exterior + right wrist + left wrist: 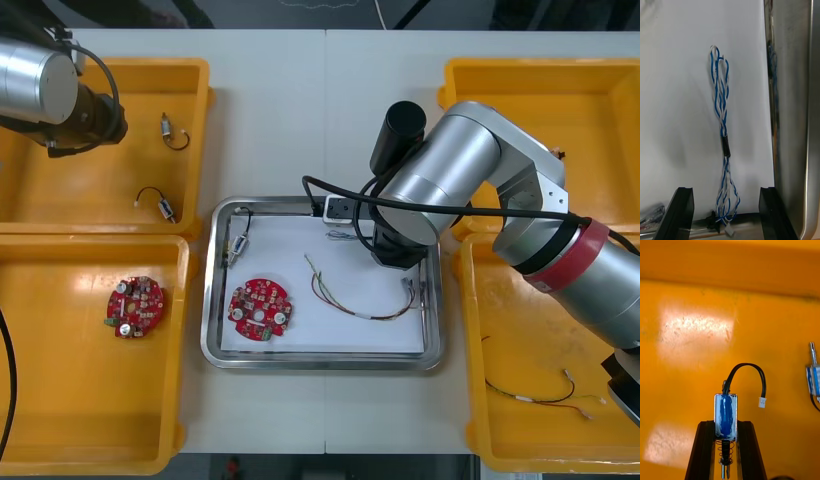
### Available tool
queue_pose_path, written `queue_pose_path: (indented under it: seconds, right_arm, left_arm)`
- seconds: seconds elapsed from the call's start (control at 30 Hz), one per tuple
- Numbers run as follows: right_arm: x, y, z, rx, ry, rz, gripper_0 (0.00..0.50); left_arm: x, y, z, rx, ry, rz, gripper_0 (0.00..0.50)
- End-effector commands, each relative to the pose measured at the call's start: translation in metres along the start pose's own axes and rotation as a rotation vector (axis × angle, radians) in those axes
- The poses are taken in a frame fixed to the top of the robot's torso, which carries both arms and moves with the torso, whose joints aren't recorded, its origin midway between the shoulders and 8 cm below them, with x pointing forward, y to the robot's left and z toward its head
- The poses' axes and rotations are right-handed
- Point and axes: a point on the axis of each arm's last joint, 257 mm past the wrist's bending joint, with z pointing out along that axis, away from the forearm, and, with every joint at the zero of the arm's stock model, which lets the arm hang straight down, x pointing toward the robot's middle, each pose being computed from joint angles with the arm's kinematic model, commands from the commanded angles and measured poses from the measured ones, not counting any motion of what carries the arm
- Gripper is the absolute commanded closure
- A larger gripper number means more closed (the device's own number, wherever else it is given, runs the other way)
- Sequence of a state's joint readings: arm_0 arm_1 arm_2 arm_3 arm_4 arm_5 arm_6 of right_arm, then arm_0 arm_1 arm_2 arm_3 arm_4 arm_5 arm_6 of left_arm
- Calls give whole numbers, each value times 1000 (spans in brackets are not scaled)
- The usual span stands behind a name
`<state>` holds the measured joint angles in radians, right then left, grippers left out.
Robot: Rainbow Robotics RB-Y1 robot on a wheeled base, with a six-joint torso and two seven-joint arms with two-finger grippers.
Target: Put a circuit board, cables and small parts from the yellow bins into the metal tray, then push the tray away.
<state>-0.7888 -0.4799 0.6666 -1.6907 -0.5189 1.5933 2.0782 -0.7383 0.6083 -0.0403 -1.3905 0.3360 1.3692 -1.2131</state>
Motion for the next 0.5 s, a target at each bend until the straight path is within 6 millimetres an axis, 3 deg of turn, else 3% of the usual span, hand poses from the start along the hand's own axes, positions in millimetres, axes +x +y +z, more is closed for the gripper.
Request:
queue_pose_path:
  seconds: [0.03,0.23,0.37,0.5]
  right_arm:
    - [-28,-5,-39,32,-55,-42,0]
    - [-23,-6,-71,30,-46,-20,0]
    - [-10,-5,-91,13,-24,16,0]
    - [-16,-24,-115,67,-94,97,0]
  left_arm:
    - [3,21,-31,-37,-10,89,500]
    - [24,12,-55,-36,18,126,500]
    - [35,-2,-73,-8,42,153,500]
    - [49,-24,-96,12,61,209,500]
